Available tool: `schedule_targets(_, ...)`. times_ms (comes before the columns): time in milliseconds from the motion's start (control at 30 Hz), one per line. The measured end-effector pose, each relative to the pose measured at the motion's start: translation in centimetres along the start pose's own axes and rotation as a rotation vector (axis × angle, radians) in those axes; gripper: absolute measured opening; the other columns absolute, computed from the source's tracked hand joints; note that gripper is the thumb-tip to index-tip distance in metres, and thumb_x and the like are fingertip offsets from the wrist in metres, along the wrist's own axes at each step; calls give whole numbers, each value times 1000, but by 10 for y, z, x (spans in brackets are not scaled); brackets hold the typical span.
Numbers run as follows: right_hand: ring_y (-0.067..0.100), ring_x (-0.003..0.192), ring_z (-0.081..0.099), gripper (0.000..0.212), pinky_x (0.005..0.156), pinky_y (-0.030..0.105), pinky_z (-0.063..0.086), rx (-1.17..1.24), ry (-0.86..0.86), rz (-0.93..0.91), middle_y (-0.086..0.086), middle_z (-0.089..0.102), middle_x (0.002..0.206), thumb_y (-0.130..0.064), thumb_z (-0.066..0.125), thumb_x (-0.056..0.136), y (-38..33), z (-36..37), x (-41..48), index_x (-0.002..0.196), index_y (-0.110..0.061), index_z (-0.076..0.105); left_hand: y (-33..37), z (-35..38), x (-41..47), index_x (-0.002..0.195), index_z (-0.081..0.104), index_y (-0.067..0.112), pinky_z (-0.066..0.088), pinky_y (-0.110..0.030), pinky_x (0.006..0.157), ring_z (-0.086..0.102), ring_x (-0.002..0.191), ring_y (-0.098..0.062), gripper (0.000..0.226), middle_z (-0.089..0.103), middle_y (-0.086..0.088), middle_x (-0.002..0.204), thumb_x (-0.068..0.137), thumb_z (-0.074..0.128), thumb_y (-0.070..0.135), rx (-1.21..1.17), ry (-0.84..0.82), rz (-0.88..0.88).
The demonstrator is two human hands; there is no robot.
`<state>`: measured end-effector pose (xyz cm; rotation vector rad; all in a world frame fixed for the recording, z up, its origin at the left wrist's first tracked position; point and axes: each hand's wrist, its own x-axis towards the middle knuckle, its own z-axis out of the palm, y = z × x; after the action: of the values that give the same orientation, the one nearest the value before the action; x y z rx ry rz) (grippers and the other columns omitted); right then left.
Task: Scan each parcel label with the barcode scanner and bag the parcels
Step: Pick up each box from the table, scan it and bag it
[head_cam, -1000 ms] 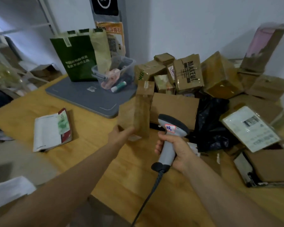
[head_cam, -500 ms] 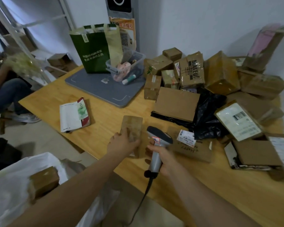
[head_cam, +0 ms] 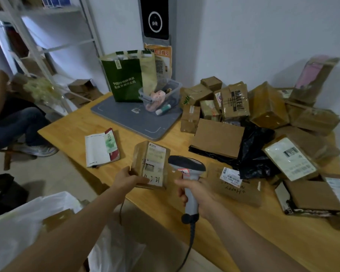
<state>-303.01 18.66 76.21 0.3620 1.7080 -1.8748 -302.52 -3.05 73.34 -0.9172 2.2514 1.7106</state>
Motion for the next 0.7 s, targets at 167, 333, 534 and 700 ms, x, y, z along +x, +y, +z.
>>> schedule_targets(167,19,40,44,14,45,26,40,-73,-63,-25,11,56,54,-1,70,79,-5,25,-7,71,-3,59,-11,-16,-4,117,55,15,50,-37,94,61,106,-22,53,66,0,105,71,81,10,-59,30,74)
schedule_targets(333,17,43,47,15,46,27,42,-118,-74,-52,11,57,56,-3,70,79,-9,41,-8,67,-5,60,-18,-27,-3,120,54,17,52,-39,93,61,106,-21,57,66,2,106,71,80,7,-123,65,124)
schedule_targets(534,16,40,45,16,44,25,42,-116,-92,-101,10,56,54,-3,69,81,-17,55,-11,68,-4,60,-22,-36,-2,118,53,19,53,-39,92,60,102,-19,55,64,5,103,72,79,4,-158,88,168)
schedule_targets(700,16,42,45,15,43,25,42,-134,-108,-117,9,56,54,-3,69,81,-19,63,-13,70,-4,60,-24,-40,2,115,53,20,53,-37,88,59,99,-17,53,63,8,98,72,80,3,-180,101,168)
